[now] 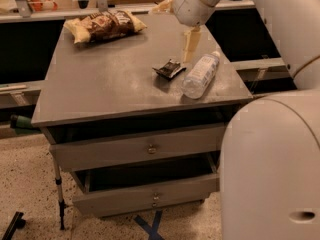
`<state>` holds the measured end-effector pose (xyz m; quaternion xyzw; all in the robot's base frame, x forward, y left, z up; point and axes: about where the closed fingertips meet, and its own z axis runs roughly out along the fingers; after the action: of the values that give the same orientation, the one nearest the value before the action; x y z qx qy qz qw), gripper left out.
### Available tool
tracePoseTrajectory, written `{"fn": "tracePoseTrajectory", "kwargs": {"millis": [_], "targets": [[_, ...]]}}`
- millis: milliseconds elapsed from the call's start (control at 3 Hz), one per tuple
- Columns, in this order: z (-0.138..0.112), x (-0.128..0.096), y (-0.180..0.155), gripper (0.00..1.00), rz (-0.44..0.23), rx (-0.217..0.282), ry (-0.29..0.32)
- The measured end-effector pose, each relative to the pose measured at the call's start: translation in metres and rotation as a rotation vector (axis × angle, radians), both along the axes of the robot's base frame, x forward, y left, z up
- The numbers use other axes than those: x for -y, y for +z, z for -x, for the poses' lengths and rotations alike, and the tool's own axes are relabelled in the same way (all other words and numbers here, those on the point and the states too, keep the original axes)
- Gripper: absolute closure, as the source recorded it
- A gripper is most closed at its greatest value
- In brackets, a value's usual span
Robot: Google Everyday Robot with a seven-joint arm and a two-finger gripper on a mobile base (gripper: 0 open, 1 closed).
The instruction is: Pick rxbar chocolate
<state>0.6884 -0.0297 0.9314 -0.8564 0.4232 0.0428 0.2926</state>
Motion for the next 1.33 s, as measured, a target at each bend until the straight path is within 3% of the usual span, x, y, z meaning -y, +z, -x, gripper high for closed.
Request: {"fn": "tracePoseTrajectory", "kwargs": {"millis": [333,667,1333], "targets": [[-0.006,-0.003,-0.004,0.0,0.003,0.023,0.013],[-0.027,0.005,-0.014,0.0,0.044,0.04,-0.005],[-0.057,0.021,-0.049,0.0,0.13,0.023,-0.016]]}}
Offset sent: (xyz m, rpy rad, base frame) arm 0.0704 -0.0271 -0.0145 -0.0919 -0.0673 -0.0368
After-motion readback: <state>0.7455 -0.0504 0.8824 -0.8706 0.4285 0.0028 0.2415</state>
